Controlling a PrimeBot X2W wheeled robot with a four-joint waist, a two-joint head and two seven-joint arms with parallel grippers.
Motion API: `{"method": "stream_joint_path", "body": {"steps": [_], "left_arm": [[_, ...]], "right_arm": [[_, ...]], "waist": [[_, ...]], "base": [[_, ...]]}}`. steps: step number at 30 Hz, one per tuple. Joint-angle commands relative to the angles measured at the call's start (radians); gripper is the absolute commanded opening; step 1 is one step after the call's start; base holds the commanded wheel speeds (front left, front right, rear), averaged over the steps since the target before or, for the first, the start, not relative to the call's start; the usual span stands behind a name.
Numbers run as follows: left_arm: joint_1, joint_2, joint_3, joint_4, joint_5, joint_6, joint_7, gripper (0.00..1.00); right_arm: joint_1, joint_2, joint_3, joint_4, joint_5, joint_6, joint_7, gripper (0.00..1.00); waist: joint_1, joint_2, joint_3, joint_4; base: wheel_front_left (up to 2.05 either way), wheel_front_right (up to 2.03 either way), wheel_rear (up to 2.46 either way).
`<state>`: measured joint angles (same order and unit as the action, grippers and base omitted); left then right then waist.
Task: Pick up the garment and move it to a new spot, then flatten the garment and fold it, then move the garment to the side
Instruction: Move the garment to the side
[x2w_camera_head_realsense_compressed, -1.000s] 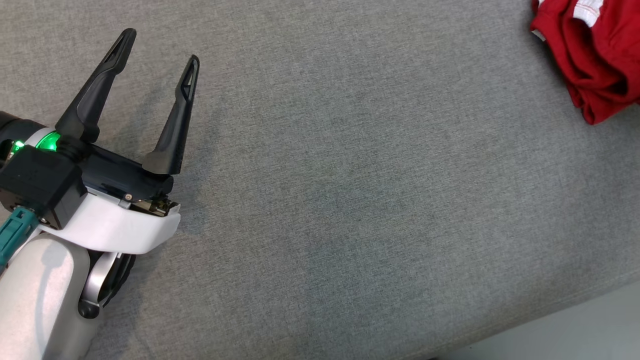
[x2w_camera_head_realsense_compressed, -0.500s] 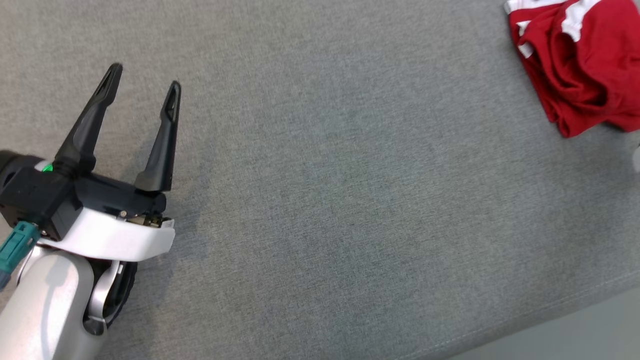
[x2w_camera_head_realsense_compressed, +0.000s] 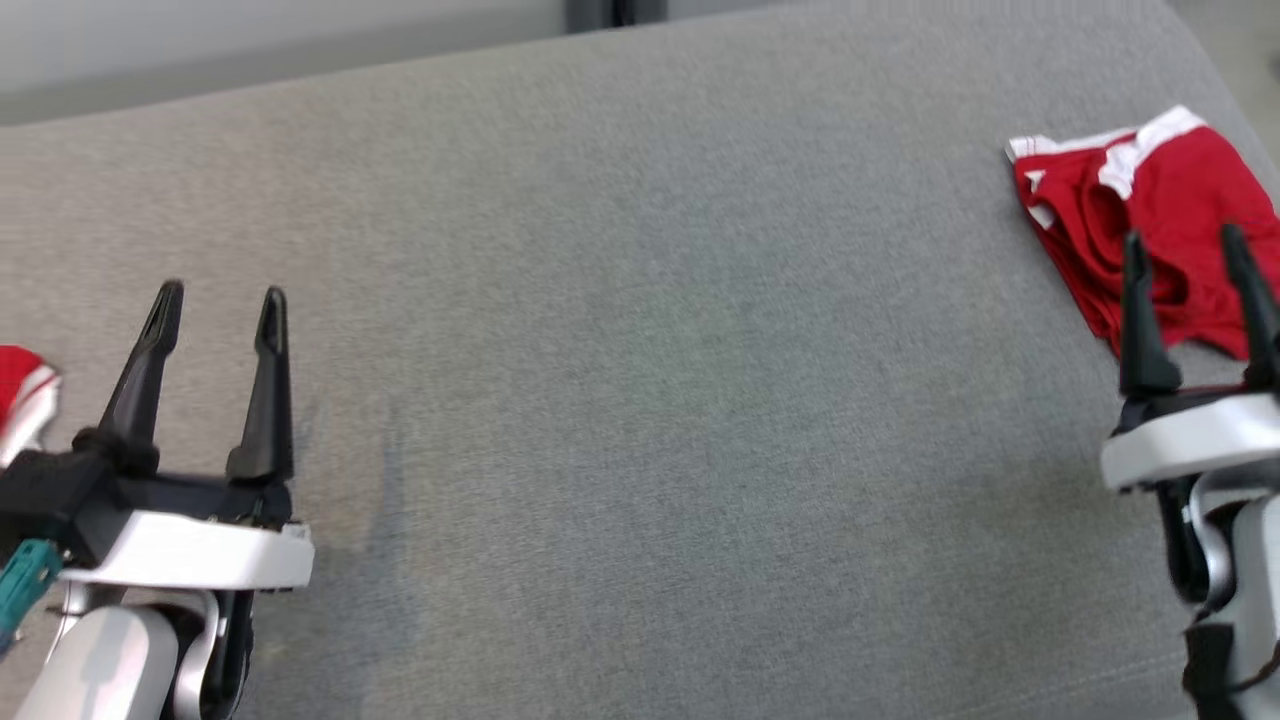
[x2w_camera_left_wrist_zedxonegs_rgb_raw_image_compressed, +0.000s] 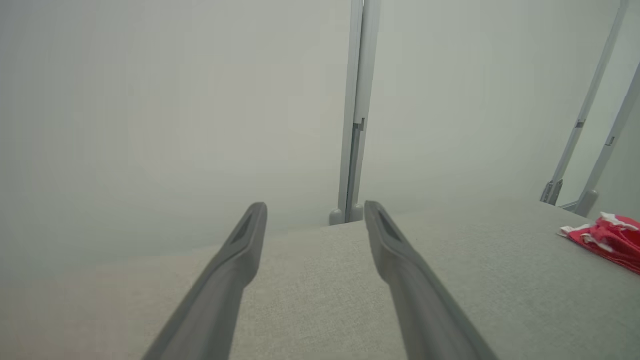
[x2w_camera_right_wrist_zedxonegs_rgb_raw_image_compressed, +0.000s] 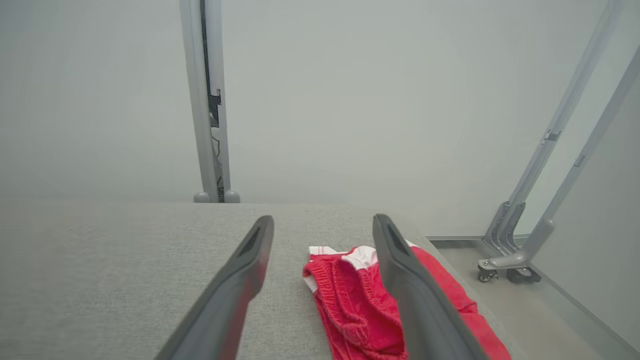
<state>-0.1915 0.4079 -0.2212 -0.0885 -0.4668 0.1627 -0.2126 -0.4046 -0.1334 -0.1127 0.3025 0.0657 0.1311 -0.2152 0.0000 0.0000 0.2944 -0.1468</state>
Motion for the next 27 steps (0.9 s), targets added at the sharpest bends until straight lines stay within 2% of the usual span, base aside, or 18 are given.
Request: {"method": "stream_joint_path", "body": {"steps": [1,5,12,27], "left_arm": [[0.018,0.002,0.009,0.003,-0.008,0.007,-0.008,1.0],[0.072,0.0,0.024,0.009,-0.014,0.024,-0.017,1.0],[0.143,-0.002,0.044,0.027,-0.04,0.018,-0.03,1.0],[0.283,0.022,0.044,0.023,-0.039,0.031,-0.016,1.0]], "right_arm": [[0.031,0.0,0.0,-0.031,0.006,-0.001,0.011,1.0],[0.116,0.031,0.033,-0.131,0.017,-0.001,0.053,1.0],[0.236,0.06,0.068,-0.225,0.033,-0.001,0.112,1.0],[0.421,0.077,0.063,-0.332,0.039,0.0,0.186,1.0]], "waist": [[0.0,0.0,-0.054,0.046],[0.0,0.0,-0.102,0.09],[0.0,0.0,-0.179,0.15],[0.0,0.0,-0.297,0.173]], "base": [[0.0,0.0,0.0],[0.0,0.0,0.0],[0.0,0.0,0.0],[0.0,0.0,0.0]]}}
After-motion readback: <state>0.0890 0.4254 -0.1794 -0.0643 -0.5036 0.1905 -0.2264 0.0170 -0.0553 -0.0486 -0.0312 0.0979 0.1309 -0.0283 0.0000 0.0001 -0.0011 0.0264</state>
